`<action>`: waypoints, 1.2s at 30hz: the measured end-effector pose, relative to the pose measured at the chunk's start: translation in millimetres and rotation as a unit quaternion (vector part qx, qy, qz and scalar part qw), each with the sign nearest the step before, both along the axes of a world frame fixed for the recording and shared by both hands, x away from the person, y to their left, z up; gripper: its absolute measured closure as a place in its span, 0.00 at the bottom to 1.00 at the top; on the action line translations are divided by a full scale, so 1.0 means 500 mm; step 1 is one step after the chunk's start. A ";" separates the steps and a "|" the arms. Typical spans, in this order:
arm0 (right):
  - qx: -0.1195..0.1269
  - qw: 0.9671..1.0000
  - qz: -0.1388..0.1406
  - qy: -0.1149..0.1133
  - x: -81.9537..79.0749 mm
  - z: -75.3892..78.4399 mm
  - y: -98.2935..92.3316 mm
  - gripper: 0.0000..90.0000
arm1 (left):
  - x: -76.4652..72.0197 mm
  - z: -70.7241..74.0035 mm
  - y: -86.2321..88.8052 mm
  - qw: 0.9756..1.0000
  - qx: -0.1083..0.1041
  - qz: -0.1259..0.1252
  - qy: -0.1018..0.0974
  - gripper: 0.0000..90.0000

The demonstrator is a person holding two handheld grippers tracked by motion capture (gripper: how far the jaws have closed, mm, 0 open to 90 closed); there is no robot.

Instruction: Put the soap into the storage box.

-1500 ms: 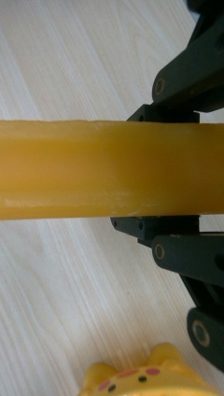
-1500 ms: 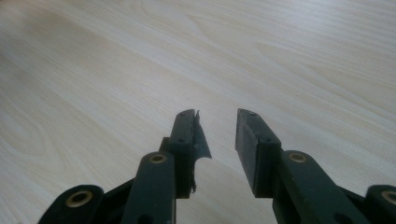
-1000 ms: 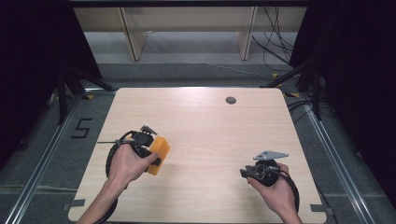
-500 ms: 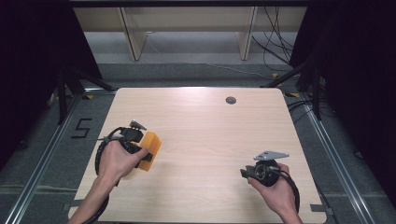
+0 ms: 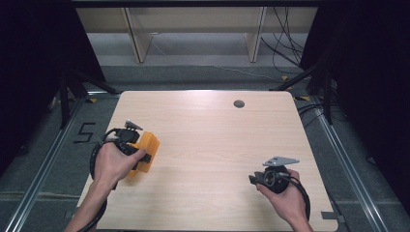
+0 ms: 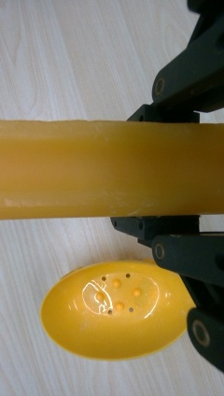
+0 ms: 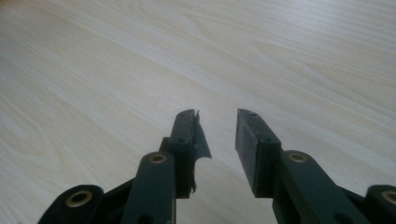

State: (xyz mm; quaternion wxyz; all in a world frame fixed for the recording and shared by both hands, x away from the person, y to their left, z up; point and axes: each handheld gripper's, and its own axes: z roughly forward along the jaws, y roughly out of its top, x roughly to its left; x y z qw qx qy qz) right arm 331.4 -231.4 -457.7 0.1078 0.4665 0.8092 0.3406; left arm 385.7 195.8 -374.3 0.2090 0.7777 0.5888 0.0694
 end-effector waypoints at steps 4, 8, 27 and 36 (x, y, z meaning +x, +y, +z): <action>-0.004 1.000 -0.008 -0.007 -0.002 0.000 0.001 0.76 | 0.000 0.004 0.010 1.000 0.000 0.005 -0.001 0.67; -0.003 1.000 -0.008 -0.008 -0.002 0.000 0.000 0.76 | 0.002 0.007 0.021 1.000 -0.001 0.011 -0.002 0.67; -0.003 1.000 -0.006 -0.005 -0.003 0.001 0.002 0.76 | 0.012 0.008 0.052 0.999 0.014 0.042 0.000 0.67; -0.002 1.000 -0.008 -0.001 -0.004 0.001 0.002 0.76 | 0.023 -0.002 0.066 0.996 0.038 0.077 -0.001 0.67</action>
